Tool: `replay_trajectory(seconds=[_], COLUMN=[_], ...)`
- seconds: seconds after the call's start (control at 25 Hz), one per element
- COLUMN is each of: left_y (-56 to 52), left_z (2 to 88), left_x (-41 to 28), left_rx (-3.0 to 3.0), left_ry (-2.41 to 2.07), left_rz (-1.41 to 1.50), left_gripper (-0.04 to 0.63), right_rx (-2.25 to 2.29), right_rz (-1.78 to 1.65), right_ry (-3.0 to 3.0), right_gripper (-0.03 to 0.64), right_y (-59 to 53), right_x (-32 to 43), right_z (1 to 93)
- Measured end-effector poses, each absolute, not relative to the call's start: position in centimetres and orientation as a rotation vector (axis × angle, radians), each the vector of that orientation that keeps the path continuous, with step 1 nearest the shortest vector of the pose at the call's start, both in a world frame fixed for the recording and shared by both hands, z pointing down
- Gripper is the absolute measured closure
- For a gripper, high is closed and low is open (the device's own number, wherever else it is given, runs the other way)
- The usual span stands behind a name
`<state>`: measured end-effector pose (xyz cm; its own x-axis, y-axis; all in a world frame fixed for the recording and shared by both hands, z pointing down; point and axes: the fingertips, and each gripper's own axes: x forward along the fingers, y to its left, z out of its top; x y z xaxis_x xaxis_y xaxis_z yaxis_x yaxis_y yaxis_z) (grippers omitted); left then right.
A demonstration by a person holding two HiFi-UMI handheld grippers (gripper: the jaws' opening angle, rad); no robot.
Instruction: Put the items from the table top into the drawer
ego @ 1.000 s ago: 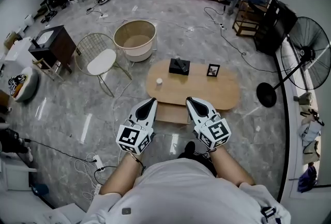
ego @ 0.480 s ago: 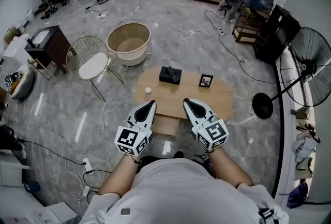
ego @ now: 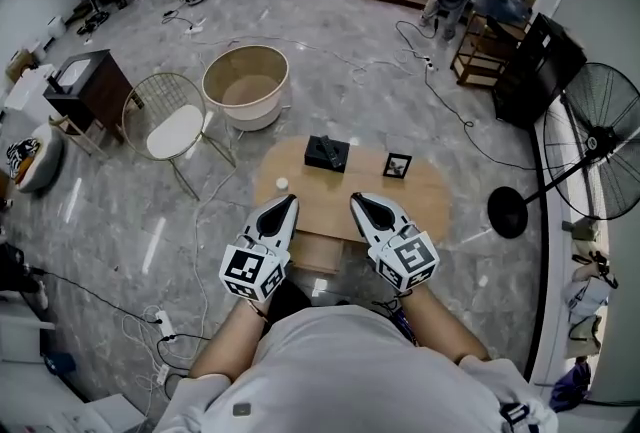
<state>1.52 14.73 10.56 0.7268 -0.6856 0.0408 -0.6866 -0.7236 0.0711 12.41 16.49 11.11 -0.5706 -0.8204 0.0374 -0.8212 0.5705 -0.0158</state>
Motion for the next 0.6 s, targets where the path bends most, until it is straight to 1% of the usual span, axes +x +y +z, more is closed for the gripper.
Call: replay_trajectory(seconds=[0.24, 0.6], left_y=[10.1, 2.6], left_z=[11.1, 12.9], left_x=[-0.1, -5.0], left_rx=[2.845, 2.801], left_ry=[-1.123, -1.14], left_rz=[0.024, 0.074], left_gripper=[0.586, 0.586], right_rx=[1.437, 1.397], right_rz=[0.054, 0.094], right_ry=[-2.746, -2.739], right_gripper=[0.592, 0.591], right_y=[12.1, 4.2], right_x=[10.6, 5.9], right_z=[11.9, 13.8])
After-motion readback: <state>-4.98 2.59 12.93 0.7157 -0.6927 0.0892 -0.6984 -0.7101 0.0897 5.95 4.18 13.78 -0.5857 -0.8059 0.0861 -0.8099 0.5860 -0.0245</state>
